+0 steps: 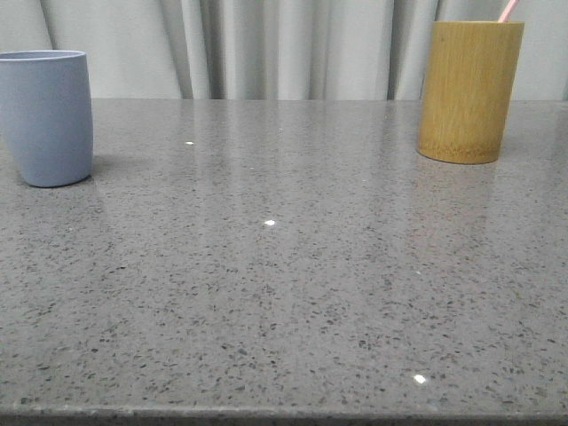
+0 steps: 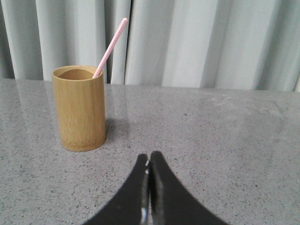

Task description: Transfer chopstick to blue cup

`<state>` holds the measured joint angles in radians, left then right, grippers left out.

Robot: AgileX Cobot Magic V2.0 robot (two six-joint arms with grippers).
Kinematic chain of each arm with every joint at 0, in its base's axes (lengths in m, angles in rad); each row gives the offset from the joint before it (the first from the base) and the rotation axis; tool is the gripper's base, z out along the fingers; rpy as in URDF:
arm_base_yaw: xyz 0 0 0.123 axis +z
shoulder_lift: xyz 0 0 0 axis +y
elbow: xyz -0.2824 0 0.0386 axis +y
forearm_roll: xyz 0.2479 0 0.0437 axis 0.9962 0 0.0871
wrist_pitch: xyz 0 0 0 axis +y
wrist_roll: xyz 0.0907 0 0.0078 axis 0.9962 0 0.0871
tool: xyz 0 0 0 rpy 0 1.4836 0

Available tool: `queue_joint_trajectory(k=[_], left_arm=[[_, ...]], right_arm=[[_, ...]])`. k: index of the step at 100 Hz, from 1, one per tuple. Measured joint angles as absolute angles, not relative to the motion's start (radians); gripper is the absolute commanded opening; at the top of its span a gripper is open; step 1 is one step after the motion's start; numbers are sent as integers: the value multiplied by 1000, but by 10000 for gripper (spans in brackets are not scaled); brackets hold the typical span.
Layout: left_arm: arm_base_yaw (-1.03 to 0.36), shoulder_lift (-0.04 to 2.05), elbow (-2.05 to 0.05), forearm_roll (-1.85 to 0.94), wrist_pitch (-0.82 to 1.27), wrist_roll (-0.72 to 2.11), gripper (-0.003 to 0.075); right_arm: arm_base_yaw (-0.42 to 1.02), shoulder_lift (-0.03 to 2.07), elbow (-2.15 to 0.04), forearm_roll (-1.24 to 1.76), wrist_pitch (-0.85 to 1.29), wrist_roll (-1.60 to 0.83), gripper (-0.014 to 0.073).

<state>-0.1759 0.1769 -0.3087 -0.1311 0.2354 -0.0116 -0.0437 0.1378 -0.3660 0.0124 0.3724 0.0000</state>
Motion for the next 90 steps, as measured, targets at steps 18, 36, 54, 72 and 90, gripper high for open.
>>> queue_joint_trajectory(k=[18, 36, 54, 72, 90], left_arm=[[-176, 386, -559, -142, 468, -12, -19], [-176, 567, -798, -159, 640, -36, -19], [-176, 726, -965, -161, 793, -43, -19], [-176, 835, -1005, -161, 880, -43, -19], [-176, 881, -1005, -161, 897, -30, -19]], right_arm=[[-44, 296, -576, 14, 547, 0, -67], [-44, 429, -758, 18, 698, 0, -67], [-44, 524, -844, 50, 795, 0, -67], [-44, 551, -847, 68, 821, 0, -67], [-44, 551, -847, 70, 822, 0, -64]])
